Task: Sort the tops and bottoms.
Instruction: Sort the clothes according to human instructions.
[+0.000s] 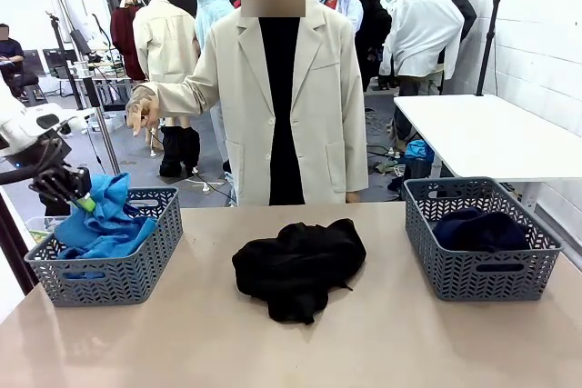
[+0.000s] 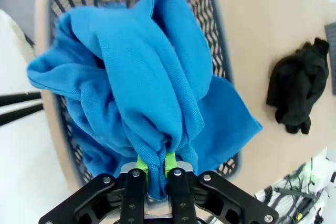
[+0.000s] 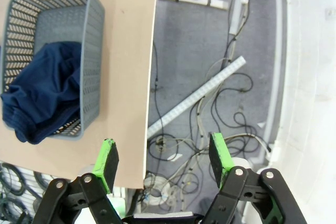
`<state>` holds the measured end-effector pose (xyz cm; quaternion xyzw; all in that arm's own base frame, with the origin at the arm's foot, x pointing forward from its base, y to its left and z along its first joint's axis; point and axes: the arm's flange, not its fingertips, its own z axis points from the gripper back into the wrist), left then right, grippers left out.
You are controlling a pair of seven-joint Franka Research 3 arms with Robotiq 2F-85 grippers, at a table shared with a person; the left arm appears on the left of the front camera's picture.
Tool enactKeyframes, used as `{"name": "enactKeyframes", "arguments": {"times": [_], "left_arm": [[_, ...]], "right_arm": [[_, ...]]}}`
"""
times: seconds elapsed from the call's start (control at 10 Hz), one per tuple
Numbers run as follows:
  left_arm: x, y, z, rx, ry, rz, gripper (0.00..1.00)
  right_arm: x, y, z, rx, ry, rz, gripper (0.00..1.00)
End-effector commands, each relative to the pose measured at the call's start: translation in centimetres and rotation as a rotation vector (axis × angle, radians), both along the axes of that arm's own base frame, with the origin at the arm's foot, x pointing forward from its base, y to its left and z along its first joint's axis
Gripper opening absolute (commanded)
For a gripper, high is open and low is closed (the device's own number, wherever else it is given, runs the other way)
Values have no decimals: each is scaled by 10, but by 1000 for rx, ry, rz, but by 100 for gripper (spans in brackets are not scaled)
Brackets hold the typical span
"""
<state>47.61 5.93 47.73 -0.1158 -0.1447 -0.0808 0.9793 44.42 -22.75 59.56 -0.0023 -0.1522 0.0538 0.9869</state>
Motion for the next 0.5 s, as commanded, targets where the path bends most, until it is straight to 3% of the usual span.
{"name": "enactKeyframes", "arguments": {"times": [0.0,0.1,0.4], "left_arm": [[-15,-10,5,-37,67,10,8],[-10,-8,11,47,18,67,27],[-17,-22,54,92,30,-56,85]], "right_arm": [[-2,2,0,-16,11,6,86],[-2,2,0,-16,11,6,86],[-2,2,0,-16,11,6,86]]}}
